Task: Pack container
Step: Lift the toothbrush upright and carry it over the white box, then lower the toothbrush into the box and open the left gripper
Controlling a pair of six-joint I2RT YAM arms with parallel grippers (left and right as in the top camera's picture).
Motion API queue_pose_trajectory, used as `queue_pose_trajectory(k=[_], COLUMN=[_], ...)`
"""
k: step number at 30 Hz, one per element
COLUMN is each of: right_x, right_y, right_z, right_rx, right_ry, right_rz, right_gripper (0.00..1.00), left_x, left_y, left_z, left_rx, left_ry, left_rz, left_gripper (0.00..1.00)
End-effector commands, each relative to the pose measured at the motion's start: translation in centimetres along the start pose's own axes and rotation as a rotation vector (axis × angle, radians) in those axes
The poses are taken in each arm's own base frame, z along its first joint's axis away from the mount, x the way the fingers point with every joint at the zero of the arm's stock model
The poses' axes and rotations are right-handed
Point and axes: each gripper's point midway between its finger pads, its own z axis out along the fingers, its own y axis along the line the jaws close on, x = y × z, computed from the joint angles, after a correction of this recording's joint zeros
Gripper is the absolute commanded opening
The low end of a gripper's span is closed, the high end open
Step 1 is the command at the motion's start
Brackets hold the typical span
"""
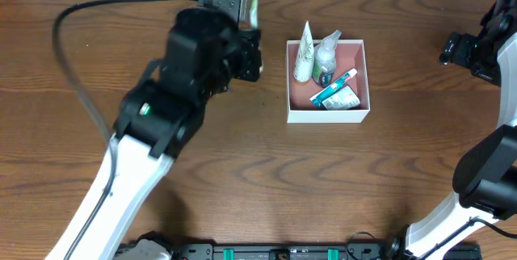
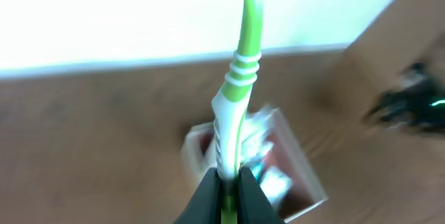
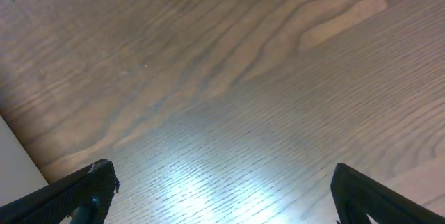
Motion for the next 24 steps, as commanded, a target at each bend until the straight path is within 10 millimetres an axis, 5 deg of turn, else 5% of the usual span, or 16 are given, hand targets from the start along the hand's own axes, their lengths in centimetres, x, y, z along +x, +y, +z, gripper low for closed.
queue_pose_trajectory(k=[1,4,10,17,24], right_x=[0.2,0.2,0.2,0.2,0.2], right_y=[-0.5,-0.5,-0.5,-0.5,-0.5], right_z=[0.5,0.5,0.5,0.5,0.5], right_rx=[0.017,0.017,0.017,0.017,0.017], right_ry=[0.011,0.011,0.011,0.011,0.011], right_rz=[0.017,0.017,0.018,0.017,0.017], right_gripper=[0.99,0.99,0.99,0.99,0.99], left_x=[-0.3,0.5,4.8,10.3,14.3], left_y=[-2.9,-5.5,-8.5,-7.9,-6.6], left_z=[0.2,1.8,8.9,16.5,19.5], left_rx=[0.071,0.131,0.182,0.163,0.131], left_ry=[-0.024,-0.017,0.060,0.138,0.221], left_rz=[0.011,0.035,0.065,0.073,0.081], left_gripper=[0.06,0.07,0.07,0.08,0.08])
